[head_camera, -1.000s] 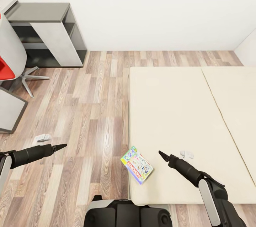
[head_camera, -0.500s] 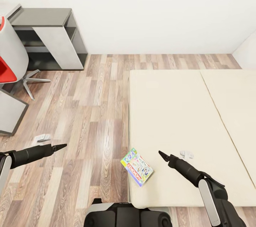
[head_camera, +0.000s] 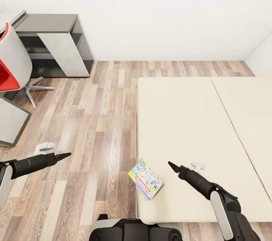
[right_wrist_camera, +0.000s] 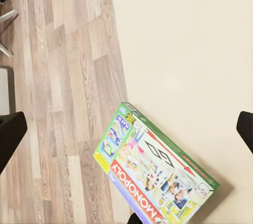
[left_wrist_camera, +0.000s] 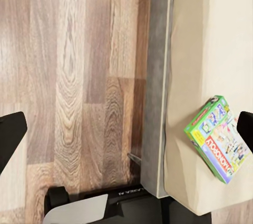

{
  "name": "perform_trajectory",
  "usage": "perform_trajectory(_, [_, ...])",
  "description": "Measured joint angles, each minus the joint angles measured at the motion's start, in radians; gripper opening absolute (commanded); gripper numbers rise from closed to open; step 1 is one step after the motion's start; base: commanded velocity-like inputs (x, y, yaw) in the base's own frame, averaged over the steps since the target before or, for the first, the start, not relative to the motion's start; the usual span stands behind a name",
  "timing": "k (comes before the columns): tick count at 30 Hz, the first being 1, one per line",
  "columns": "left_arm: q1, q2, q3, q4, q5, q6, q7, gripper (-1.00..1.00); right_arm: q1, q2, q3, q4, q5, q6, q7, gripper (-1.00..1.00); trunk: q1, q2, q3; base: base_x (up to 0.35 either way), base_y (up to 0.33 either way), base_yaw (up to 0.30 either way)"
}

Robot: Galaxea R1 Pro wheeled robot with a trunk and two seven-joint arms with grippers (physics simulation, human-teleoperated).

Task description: Put all the toys in the child's room - the three board games (two on the bed and one on the table), the two jigsaw puzzles on the table, and the tennis ball on the table - inside the toy box on the table in the child's room.

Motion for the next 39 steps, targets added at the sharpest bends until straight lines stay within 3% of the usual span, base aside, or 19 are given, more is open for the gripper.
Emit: perform_trajectory(39, [0.0, -0.001, -0.001, 0.0, 0.0, -0.002, 0.0, 1.0, -0.004, 0.0, 0.0, 0.019, -0.001, -0.025, 0.0, 1.0, 0.0, 0.0, 0.064, 0.0, 0.0, 0.0])
